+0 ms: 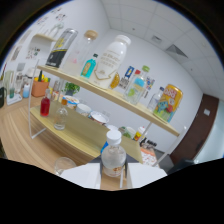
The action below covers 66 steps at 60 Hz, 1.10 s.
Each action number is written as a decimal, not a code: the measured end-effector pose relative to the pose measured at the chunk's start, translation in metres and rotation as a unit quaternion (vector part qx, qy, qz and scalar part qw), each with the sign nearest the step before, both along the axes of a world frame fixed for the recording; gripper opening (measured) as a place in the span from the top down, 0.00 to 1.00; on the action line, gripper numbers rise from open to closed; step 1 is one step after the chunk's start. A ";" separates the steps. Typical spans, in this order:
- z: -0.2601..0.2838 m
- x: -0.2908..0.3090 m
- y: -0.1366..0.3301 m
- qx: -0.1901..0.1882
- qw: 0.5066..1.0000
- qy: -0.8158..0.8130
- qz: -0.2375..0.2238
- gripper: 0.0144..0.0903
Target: Make me a cup of Mojito.
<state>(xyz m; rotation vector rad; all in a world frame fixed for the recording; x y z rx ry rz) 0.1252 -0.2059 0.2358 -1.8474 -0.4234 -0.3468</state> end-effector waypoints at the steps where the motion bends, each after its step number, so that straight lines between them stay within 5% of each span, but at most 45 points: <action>1: -0.005 0.001 0.000 -0.006 1.000 0.025 -0.001 0.74; 11: -0.072 0.011 0.000 -0.059 0.981 0.182 -0.037 0.74; 30: -0.186 0.031 0.003 -0.143 0.958 0.238 -0.075 0.74; 58: -0.221 0.041 -0.002 -0.152 0.956 0.234 -0.093 0.72; 66: -0.213 0.047 -0.005 -0.143 0.959 0.221 -0.103 0.47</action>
